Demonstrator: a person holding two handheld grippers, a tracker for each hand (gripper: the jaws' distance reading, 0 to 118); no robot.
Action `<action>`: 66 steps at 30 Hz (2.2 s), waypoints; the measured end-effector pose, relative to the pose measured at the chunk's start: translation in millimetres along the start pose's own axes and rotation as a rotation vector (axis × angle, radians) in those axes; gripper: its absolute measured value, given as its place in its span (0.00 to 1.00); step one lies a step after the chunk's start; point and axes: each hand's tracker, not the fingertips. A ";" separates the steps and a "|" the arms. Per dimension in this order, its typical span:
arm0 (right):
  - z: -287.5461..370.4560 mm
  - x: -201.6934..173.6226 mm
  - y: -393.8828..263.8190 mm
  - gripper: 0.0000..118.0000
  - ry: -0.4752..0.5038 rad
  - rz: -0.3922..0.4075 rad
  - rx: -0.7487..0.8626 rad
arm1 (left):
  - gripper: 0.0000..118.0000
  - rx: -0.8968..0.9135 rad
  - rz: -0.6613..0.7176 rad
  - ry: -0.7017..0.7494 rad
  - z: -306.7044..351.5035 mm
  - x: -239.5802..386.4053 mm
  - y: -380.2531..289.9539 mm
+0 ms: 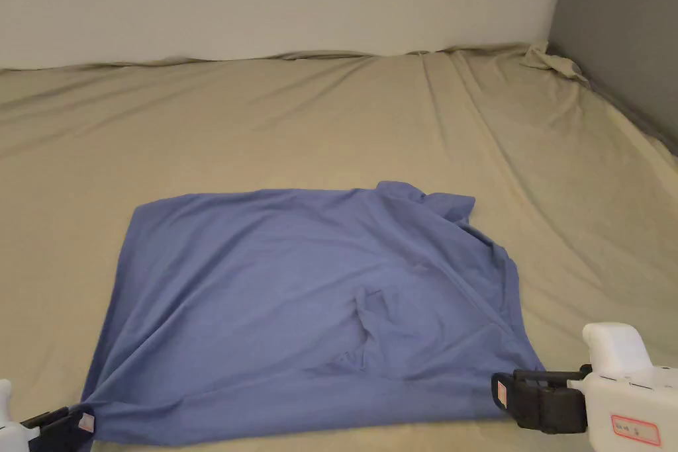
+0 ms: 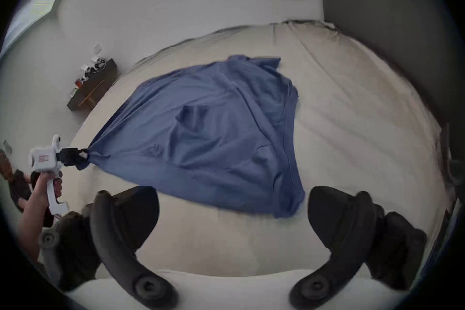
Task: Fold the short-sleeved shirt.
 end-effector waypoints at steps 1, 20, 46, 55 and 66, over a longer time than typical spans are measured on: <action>-10.8 5.2 -0.5 1.00 -0.008 -0.007 -0.027 | 0.08 0.001 0.001 -0.003 5.9 14.4 -4.2; -21.8 14.0 4.2 0.07 -0.003 -0.112 -0.022 | 0.08 0.024 0.256 -0.072 8.8 -5.2 2.6; -205.3 15.7 133.6 0.21 -0.303 0.175 0.019 | 0.90 -0.039 0.232 0.297 -193.0 29.2 137.2; -72.5 34.3 146.8 1.00 -0.178 -0.080 0.356 | 1.00 0.361 0.035 0.093 -56.8 52.6 127.9; 20.7 -40.4 -9.3 0.02 -0.075 0.083 0.136 | 0.00 0.040 -0.005 0.072 -22.4 64.4 6.7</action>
